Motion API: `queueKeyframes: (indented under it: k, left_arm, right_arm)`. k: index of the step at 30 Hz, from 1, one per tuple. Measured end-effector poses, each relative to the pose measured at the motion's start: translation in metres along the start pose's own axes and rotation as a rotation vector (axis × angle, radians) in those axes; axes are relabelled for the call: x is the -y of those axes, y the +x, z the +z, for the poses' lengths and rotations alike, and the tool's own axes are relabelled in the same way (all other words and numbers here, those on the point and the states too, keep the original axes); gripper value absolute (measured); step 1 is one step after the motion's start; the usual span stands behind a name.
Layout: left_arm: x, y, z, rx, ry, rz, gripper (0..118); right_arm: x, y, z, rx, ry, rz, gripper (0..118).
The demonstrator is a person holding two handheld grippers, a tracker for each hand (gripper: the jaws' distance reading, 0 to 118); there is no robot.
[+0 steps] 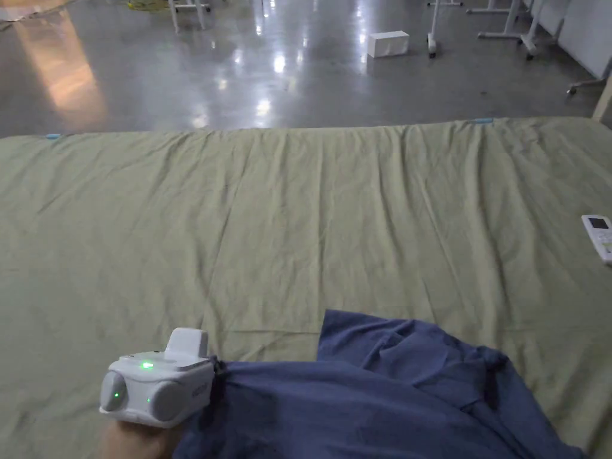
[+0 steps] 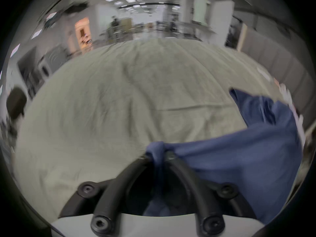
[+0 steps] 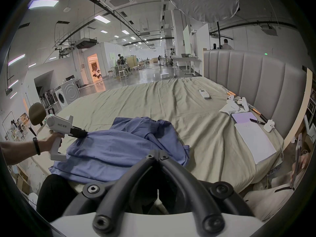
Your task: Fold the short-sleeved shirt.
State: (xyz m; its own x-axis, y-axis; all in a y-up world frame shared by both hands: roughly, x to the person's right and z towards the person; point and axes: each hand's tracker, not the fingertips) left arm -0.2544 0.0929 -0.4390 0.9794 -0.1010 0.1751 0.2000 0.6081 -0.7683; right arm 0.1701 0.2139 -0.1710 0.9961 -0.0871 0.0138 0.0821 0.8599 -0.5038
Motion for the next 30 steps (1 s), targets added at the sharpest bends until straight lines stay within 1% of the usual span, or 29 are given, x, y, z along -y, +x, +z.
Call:
queueKeyframes:
  k: [2,3,4,5,7,8,9,11,12,13,14,16,18,20,21,23,25,26,28,29,30]
  left_arm:
    - [0.0,0.018,-0.003,-0.067,-0.027,-0.138,7]
    - [0.0,0.024,-0.007,-0.074,-0.042,-0.161,7]
    - [-0.002,0.024,-0.011,-0.071,-0.064,-0.161,7]
    - [-0.006,0.02,-0.015,-0.057,-0.077,-0.134,7]
    - [-0.018,0.007,-0.019,0.008,-0.133,-0.035,7]
    - [-0.022,0.0,-0.02,0.036,-0.158,0.003,7]
    - [-0.025,-0.005,-0.021,0.06,-0.178,0.023,7]
    - [-0.03,-0.007,-0.023,0.079,-0.193,0.002,6]
    - [-0.032,-0.01,-0.024,0.082,-0.207,-0.016,6]
    - [-0.034,-0.011,-0.024,0.087,-0.217,-0.023,6]
    - [-0.036,-0.011,-0.025,0.09,-0.223,-0.023,6]
    - [-0.035,-0.013,-0.027,0.099,-0.231,-0.027,6]
    - [-0.037,-0.017,-0.028,0.106,-0.234,-0.019,6]
    - [-0.035,-0.021,-0.029,0.122,-0.233,0.011,6]
    - [-0.035,-0.023,-0.028,0.128,-0.232,0.028,6]
    - [-0.033,-0.024,-0.028,0.133,-0.225,0.041,6]
    - [-0.032,-0.023,-0.028,0.131,-0.224,0.041,6]
    - [-0.032,-0.021,-0.028,0.127,-0.225,0.036,6]
    - [-0.034,-0.017,-0.029,0.116,-0.233,0.016,6]
    - [-0.035,-0.015,-0.028,0.112,-0.236,0.004,6]
    - [-0.035,-0.015,-0.028,0.109,-0.237,-0.007,6]
  right_arm:
    - [-0.005,0.0,-0.01,-0.007,-0.011,0.002,0]
    - [-0.012,-0.001,-0.017,-0.011,-0.013,0.022,0]
    - [-0.02,-0.002,-0.024,-0.022,-0.01,0.058,0]
    - [-0.034,-0.004,-0.033,-0.043,-0.003,0.116,0]
    - [-0.062,-0.007,-0.058,-0.079,0.022,0.224,1]
    - [-0.077,-0.01,-0.076,-0.105,0.011,0.27,8]
    - [-0.095,-0.013,-0.099,-0.133,-0.005,0.321,31]
    - [-0.124,-0.018,-0.145,-0.157,-0.096,0.351,74]
    - [-0.139,-0.022,-0.173,-0.18,-0.155,0.359,90]
    - [-0.149,-0.026,-0.194,-0.189,-0.19,0.372,93]
    - [-0.158,-0.03,-0.216,-0.186,-0.191,0.367,92]
    - [-0.171,-0.034,-0.266,-0.203,-0.287,0.376,92]
    - [-0.171,-0.036,-0.318,-0.183,-0.423,0.324,92]
    - [-0.161,-0.035,-0.355,-0.144,-0.516,0.278,91]
    - [-0.156,-0.034,-0.37,-0.14,-0.556,0.272,90]
    - [-0.142,-0.031,-0.386,-0.145,-0.565,0.251,83]
    - [-0.129,-0.032,-0.397,-0.159,-0.615,0.265,82]
    - [-0.124,-0.034,-0.399,-0.162,-0.65,0.29,81]
    - [-0.113,-0.038,-0.401,-0.143,-0.69,0.375,74]
    - [-0.109,-0.039,-0.402,-0.122,-0.686,0.409,74]
    - [-0.109,-0.039,-0.403,-0.137,-0.673,0.388,73]
